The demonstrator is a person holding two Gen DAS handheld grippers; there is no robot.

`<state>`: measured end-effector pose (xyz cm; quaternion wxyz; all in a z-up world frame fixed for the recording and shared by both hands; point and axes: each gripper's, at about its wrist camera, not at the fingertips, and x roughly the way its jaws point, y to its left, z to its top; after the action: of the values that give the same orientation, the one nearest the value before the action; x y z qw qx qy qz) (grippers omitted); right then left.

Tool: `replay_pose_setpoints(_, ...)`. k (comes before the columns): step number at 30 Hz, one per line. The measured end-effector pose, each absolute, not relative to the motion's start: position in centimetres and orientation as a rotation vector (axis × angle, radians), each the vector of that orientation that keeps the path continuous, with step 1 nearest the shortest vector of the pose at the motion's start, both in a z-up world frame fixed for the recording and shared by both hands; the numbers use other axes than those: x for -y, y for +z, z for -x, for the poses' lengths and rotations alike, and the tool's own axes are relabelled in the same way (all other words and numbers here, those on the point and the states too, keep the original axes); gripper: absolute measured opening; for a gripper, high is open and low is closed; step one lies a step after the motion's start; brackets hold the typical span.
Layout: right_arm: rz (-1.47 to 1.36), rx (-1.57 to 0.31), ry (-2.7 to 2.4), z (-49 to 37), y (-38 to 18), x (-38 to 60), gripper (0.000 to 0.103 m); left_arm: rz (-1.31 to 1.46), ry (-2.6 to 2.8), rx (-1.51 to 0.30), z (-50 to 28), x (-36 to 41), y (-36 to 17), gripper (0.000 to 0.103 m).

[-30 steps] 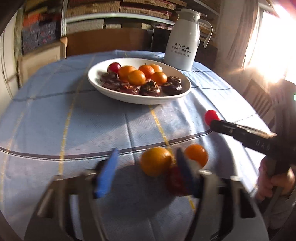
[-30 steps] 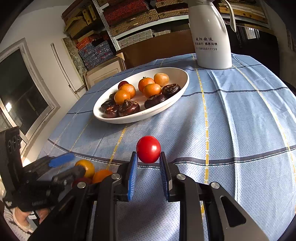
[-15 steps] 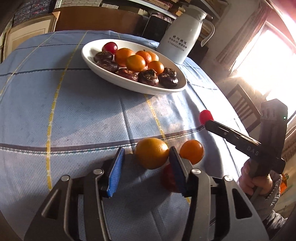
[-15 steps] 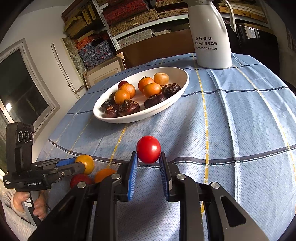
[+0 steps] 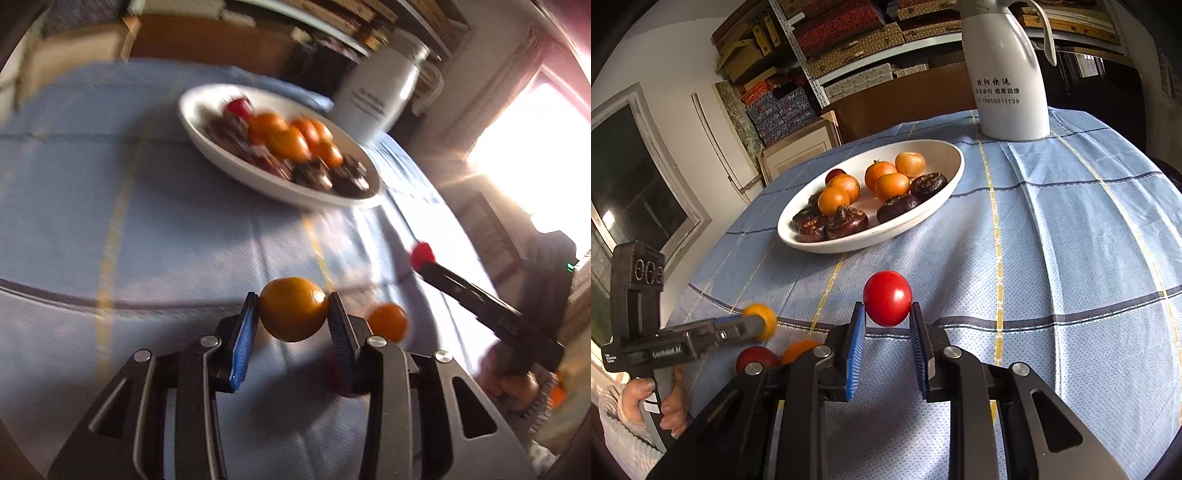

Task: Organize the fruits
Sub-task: 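Carry the orange with the left tool toward the plate while the right tool holds the tomato, then release the orange and tomato onto the white plate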

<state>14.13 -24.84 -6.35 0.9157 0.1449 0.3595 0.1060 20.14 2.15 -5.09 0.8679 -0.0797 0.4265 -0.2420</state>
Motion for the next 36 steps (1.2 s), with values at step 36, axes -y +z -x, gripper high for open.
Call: replay_pose_setpoints(36,-0.228,-0.623,0.203,-23.2,-2.1,23.3,0.053,-0.007,-0.283,-0.659,-27.6,1.5,-1.0,0.067)
